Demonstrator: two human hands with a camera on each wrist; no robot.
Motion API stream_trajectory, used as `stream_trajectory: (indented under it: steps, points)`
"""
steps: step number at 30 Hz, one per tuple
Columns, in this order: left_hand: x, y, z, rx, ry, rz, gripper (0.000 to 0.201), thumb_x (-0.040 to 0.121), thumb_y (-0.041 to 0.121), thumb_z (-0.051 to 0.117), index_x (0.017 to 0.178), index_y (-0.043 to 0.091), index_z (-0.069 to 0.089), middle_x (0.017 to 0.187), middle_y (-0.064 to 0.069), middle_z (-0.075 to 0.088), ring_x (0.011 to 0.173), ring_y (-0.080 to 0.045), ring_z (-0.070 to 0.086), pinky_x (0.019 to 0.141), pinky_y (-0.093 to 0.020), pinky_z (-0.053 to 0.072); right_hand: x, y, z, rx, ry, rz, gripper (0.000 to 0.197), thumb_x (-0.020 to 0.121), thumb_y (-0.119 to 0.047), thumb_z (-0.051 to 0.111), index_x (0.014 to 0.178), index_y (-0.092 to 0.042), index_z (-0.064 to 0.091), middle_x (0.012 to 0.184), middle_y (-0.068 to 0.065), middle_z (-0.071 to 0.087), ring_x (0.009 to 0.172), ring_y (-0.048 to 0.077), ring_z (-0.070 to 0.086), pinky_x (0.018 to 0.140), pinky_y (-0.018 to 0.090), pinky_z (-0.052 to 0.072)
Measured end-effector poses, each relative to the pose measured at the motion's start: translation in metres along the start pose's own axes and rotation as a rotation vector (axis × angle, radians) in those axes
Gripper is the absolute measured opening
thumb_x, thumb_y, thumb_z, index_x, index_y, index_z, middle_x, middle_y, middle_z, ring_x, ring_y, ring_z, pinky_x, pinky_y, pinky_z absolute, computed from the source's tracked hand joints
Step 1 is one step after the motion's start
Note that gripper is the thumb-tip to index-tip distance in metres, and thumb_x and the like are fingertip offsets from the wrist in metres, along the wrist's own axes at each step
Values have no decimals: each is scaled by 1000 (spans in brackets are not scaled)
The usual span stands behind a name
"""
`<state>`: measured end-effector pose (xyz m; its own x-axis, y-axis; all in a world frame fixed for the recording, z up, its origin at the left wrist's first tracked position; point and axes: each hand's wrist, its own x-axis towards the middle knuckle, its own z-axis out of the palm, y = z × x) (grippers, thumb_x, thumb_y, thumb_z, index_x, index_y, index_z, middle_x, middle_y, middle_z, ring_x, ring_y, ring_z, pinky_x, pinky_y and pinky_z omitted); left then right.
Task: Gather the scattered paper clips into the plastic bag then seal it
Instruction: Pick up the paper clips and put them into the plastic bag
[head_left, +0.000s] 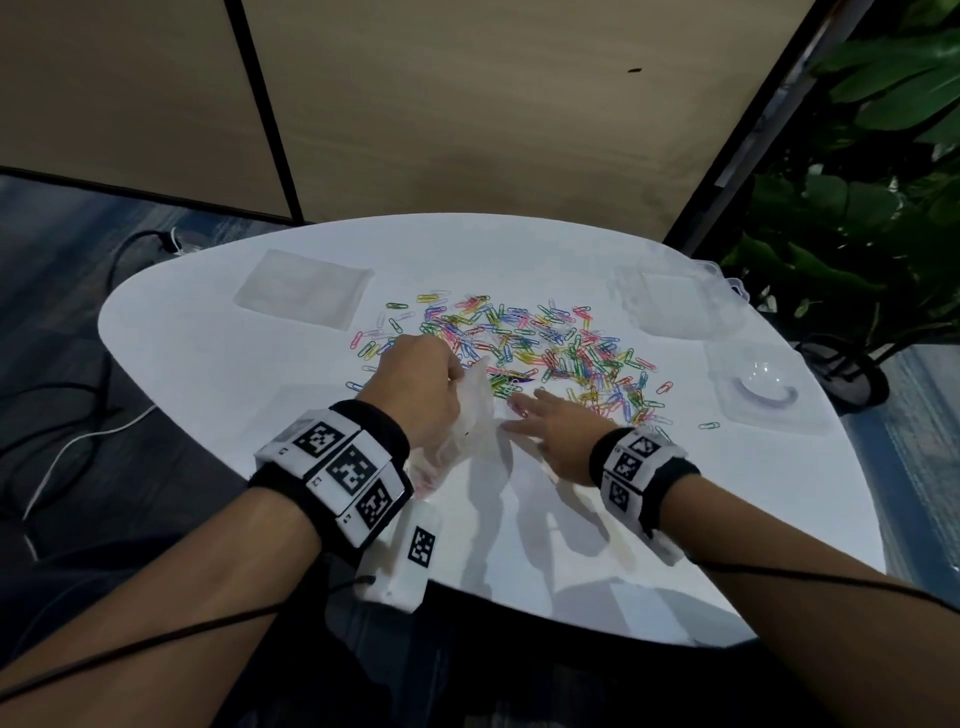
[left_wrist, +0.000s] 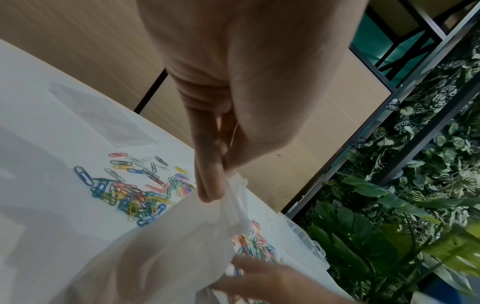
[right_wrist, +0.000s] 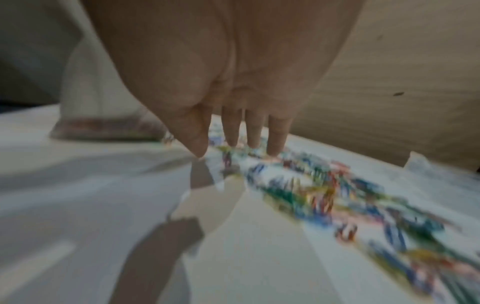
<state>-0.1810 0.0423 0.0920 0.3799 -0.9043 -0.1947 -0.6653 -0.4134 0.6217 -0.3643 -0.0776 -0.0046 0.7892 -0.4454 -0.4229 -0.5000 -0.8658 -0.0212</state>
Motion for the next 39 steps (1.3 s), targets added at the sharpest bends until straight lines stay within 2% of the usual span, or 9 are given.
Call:
stream_trajectory:
  steps: [3,6,12,17,20,24,30,35,39]
  points:
    - [2,-1,-4,24,-7,5,31,82,-3,58,101,10,80,100,-11,73,102,-30,68,84,-32,55,6,6,29,-113,-7,37,79,94,-5,46,152,-36,4,164,1,-2,150,36,5,119,55,18]
    - [3,1,-2,24,-32,9,33,81,-3,55,97,10,80,98,-13,72,98,-30,69,83,-34,57,6,21,33,-60,-9,195,73,97,-6,40,153,-32,1,164,-4,-6,149,40,0,117,60,15]
    - [1,6,4,98,-74,16,31,82,-4,52,81,13,78,74,-6,56,80,-31,58,67,-28,43,8,43,35,52,141,285,42,90,-1,55,131,-11,53,135,7,48,118,30,51,94,39,52]
    - [0,11,5,77,-97,16,27,81,-6,51,66,6,69,71,-21,60,83,-40,64,76,-40,56,5,42,24,126,179,383,24,92,-3,54,105,-12,73,106,8,65,93,24,64,83,30,53]
    - [2,13,10,109,-106,8,35,80,-7,51,54,13,63,58,-16,51,65,-41,52,61,-35,50,-6,51,9,448,306,556,19,90,-8,61,99,-13,78,97,3,74,88,20,67,87,23,50]
    - [7,14,16,56,-108,-3,29,84,-5,55,82,10,80,78,-9,72,76,-30,71,78,-35,61,-22,58,-17,1147,441,724,10,82,-4,75,91,-6,77,81,1,73,70,15,72,85,27,58]
    - [8,20,24,27,-122,6,27,85,-7,55,82,6,78,82,-14,74,79,-34,74,78,-41,63,-31,23,-48,2043,383,522,24,85,5,68,107,12,66,100,18,72,80,19,74,69,21,60]
    - [8,25,31,-44,-62,-14,24,89,2,61,105,6,77,98,-15,75,86,-31,75,85,-41,62,-27,-19,-52,2188,152,394,9,91,3,60,95,7,68,85,12,73,77,14,73,68,17,58]
    - [10,28,36,-84,-59,-21,22,89,3,61,103,6,78,99,-13,75,85,-28,75,83,-40,63,-18,-35,-43,2002,215,480,10,89,4,62,94,11,67,94,20,71,83,22,72,73,23,60]
